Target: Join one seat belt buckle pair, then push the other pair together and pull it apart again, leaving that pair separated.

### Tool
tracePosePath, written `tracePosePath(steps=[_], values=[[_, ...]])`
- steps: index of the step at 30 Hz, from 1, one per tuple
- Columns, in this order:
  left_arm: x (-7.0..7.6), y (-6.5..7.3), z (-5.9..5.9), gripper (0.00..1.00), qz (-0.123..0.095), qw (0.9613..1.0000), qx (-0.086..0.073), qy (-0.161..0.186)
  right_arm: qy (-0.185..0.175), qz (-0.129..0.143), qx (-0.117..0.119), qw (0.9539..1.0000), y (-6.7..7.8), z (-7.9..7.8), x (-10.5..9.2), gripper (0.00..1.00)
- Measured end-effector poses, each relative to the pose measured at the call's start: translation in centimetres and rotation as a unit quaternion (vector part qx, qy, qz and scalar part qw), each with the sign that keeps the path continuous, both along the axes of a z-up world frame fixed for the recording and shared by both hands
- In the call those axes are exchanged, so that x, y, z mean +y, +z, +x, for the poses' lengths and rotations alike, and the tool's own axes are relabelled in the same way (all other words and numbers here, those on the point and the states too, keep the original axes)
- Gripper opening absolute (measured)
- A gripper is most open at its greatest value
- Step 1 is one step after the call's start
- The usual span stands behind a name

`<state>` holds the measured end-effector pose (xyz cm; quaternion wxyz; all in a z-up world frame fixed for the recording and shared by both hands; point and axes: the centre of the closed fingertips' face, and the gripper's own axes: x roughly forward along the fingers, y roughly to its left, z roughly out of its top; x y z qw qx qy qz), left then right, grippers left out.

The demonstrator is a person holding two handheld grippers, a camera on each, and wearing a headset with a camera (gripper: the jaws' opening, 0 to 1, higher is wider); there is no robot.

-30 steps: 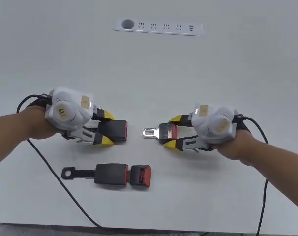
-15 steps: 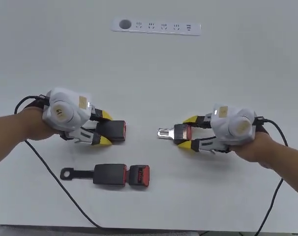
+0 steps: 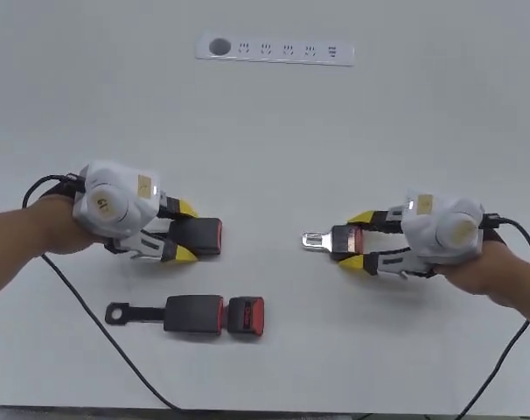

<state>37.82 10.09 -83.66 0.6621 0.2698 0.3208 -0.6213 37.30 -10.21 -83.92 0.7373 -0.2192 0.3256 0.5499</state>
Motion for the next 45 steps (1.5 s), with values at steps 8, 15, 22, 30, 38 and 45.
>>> tracePosePath(steps=[8, 15, 22, 30, 38, 45], values=[[0.0, 0.0, -0.1, 0.36, 0.002, 1.0000, 0.000, 0.000, 0.000, -0.002, -0.002, 1.0000, 0.2, -0.1, -1.1, 0.37], [-0.1, 0.1, -0.1, 0.36, 0.008, 1.0000, -0.001, -0.001, -0.001, -0.005, -0.003, 1.0000, 0.2, -0.1, -1.3, 0.38], [-0.2, 0.4, -0.2, 0.46, 0.025, 0.9978, 0.041, 0.046, -0.010, -0.005, 0.003, 0.9999, 0.4, -0.1, -1.0, 0.45], [0.3, 3.2, 1.5, 0.65, -0.017, 0.9914, 0.020, 0.128, -0.121, 0.047, -0.007, 0.9915, 2.4, 1.4, -0.4, 0.66], [2.2, 5.3, 1.3, 0.80, -0.040, 0.9764, -0.005, 0.212, -0.234, 0.078, -0.023, 0.9689, 3.3, 2.1, -1.3, 0.86], [4.8, 7.4, 0.6, 1.00, -0.073, 0.9457, -0.026, 0.316, -0.270, 0.087, -0.042, 0.9581, 4.1, 0.6, -1.1, 0.90]])
